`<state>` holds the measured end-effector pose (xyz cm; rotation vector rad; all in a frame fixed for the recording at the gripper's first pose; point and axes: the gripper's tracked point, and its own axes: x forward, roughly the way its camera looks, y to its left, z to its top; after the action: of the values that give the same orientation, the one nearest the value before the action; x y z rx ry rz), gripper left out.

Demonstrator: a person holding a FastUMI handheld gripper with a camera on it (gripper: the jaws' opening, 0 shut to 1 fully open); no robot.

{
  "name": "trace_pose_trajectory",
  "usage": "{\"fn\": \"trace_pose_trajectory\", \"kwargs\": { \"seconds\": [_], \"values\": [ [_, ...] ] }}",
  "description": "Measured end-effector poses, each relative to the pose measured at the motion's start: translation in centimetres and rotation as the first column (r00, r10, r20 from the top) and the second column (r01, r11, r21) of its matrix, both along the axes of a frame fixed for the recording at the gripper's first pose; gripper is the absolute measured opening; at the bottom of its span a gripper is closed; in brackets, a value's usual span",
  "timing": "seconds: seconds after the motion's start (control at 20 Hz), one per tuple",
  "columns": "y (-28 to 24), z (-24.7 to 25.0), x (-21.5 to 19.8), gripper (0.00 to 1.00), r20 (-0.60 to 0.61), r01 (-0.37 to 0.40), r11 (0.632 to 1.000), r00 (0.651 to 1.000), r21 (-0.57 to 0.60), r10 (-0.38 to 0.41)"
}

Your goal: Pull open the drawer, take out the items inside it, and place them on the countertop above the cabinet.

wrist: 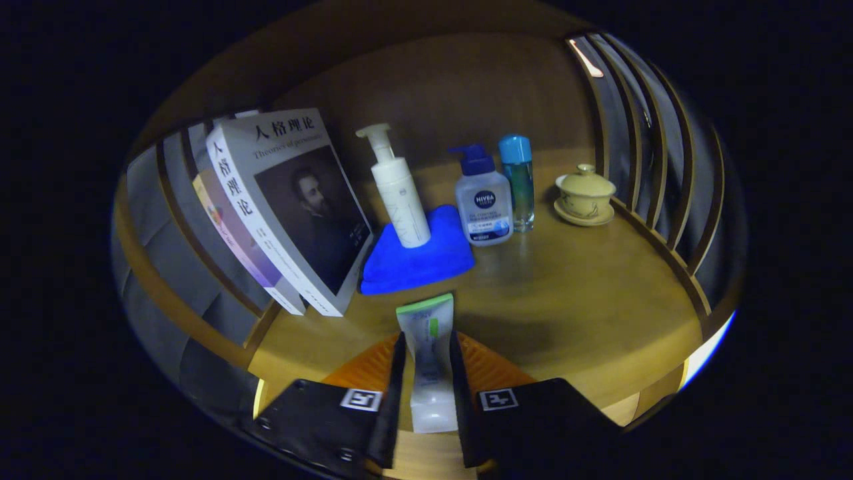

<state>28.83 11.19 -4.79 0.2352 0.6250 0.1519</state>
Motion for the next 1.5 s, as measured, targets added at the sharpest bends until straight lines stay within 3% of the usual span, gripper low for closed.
{"fn": "trace_pose_trajectory", "kwargs": {
  "seconds": [0.2, 0.85, 1.2, 1.5],
  "values": [
    [-1.0, 2.8, -2.1, 0.98, 0.122, 0.005, 0.998, 0.993, -0.060, 0.003],
    [-1.0, 4.8, -15.9, 0.98, 0.448, 0.049, 0.988, 0.894, -0.150, 0.023],
    [0.2, 0.8, -22.6, 0.98, 0.474, 0.032, 0.986, 0.879, -0.163, 0.050],
    [-0.2, -2.3, -26.1, 0.98, 0.516, 0.065, 0.979, 0.856, -0.193, 0.045]
  ]
}}
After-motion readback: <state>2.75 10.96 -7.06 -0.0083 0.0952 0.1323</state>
